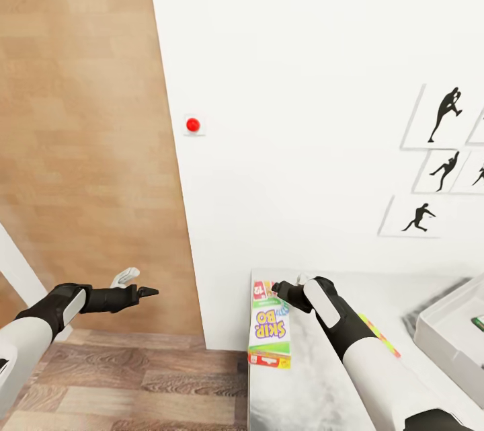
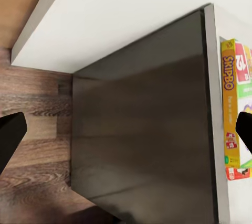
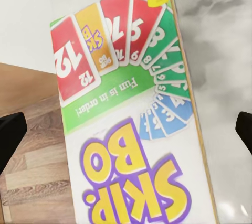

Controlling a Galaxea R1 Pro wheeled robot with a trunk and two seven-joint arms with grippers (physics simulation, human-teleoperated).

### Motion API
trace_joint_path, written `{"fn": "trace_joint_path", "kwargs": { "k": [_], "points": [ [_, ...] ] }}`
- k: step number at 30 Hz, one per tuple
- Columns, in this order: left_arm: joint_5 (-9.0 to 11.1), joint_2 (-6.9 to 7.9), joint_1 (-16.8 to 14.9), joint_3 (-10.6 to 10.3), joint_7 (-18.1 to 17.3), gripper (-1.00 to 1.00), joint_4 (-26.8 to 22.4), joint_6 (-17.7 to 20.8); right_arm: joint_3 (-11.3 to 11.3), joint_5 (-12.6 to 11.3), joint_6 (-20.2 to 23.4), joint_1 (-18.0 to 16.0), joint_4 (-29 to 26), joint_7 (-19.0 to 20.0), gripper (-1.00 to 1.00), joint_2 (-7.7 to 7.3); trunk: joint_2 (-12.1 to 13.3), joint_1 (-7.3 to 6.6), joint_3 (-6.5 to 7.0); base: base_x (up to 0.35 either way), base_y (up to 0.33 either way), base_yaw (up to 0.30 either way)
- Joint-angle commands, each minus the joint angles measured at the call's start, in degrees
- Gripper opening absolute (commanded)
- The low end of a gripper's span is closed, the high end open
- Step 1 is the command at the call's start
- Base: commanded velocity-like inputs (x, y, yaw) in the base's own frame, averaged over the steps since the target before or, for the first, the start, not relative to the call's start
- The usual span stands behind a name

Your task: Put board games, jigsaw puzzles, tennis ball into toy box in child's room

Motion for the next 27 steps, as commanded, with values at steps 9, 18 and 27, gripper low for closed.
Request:
{"fn": "trace_joint_path", "kwargs": {
  "k": [9, 18, 27],
  "points": [
    [0.37, 0.02, -0.05, 0.0, -0.02, 1.0, -0.02, 0.5, 0.15, -0.63, 0.02, -0.05, -0.08, -0.58, 1.0, 0.0, -0.14, 0.04, -0.99, 0.0, 0.0, 0.0],
    [0.37, 0.02, -0.05, -0.03, -0.02, 1.0, -0.02, 0.47, 0.15, -0.59, 0.02, -0.05, -0.08, -0.58, 1.0, -0.04, -0.14, 0.04, -1.84, 0.0, 0.0, 0.0],
    [0.37, 0.0, -0.05, -0.01, -0.02, 1.0, -0.54, 0.5, 0.15, -0.63, 0.02, -0.05, -0.08, -0.51, 1.0, -0.08, -0.14, 0.04, -2.68, 0.0, 0.0, 0.0]
  ]
}}
